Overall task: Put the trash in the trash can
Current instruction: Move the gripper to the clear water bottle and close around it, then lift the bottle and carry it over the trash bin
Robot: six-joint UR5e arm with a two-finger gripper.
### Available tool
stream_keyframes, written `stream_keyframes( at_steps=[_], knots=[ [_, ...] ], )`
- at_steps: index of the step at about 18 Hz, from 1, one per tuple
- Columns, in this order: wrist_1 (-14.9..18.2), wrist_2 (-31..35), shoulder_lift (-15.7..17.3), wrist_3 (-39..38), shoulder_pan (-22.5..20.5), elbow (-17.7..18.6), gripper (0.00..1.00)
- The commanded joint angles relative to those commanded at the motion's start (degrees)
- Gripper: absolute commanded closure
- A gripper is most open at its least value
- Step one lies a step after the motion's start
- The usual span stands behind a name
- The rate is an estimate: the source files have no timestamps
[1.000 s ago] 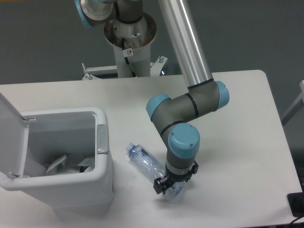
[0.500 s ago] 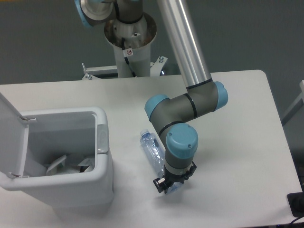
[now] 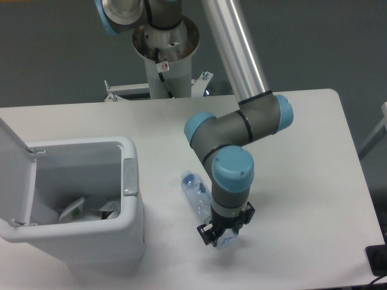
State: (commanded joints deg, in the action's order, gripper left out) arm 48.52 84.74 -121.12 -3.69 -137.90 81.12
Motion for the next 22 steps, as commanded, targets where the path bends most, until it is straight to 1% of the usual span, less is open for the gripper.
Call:
stream_keyframes(
  at_steps=[1, 2, 4, 6, 9, 10, 11, 12, 14, 16, 17, 18, 19, 20, 21, 22],
  knots=[
    [-0.35, -1.57, 0.62, 0.35, -0.44, -0.18, 0.44],
    [-0.44, -3.24, 1.15, 0.96, -0.7, -0.26, 0.5],
    [-0.44, -4.93, 2.38, 2.28, -0.79, 0.08, 0.56],
    [-0.53, -5.11, 3.0, 2.55, -1.32, -0.79, 0.56],
    [-0.62, -7.11, 5.63, 2.46, -2.46, -6.13, 0.56],
    [-3.23, -11.39, 6.68, 2.29, -2.99, -9.29, 0.55],
    [-7.0, -15.0, 7.04, 2.11, -3.34, -10.45, 0.55],
    [-10.51, -17.82, 7.83, 1.85, -3.78, -10.81, 0.55],
    [-14.14, -21.96, 10.11, 1.85, -3.78, -11.07, 0.55],
    [-14.85, -24.34, 11.25, 1.93, -3.34, -11.34, 0.55],
    [-15.55, -27.05, 12.3, 1.85, -3.26, -11.95, 0.55],
    [-15.56, -29.69, 12.58, 1.06, -2.38, -11.26, 0.55],
    [-15.56, -29.98, 13.19, 0.88, -1.42, -10.29, 0.55],
    [-15.56, -30.24, 14.85, 0.88, -0.8, -9.15, 0.55],
    [-15.56, -30.33, 15.82, 0.88, 0.16, -8.27, 0.55],
    [-15.56, -30.33, 16.18, 0.97, 2.09, -7.74, 0.55]
  ],
)
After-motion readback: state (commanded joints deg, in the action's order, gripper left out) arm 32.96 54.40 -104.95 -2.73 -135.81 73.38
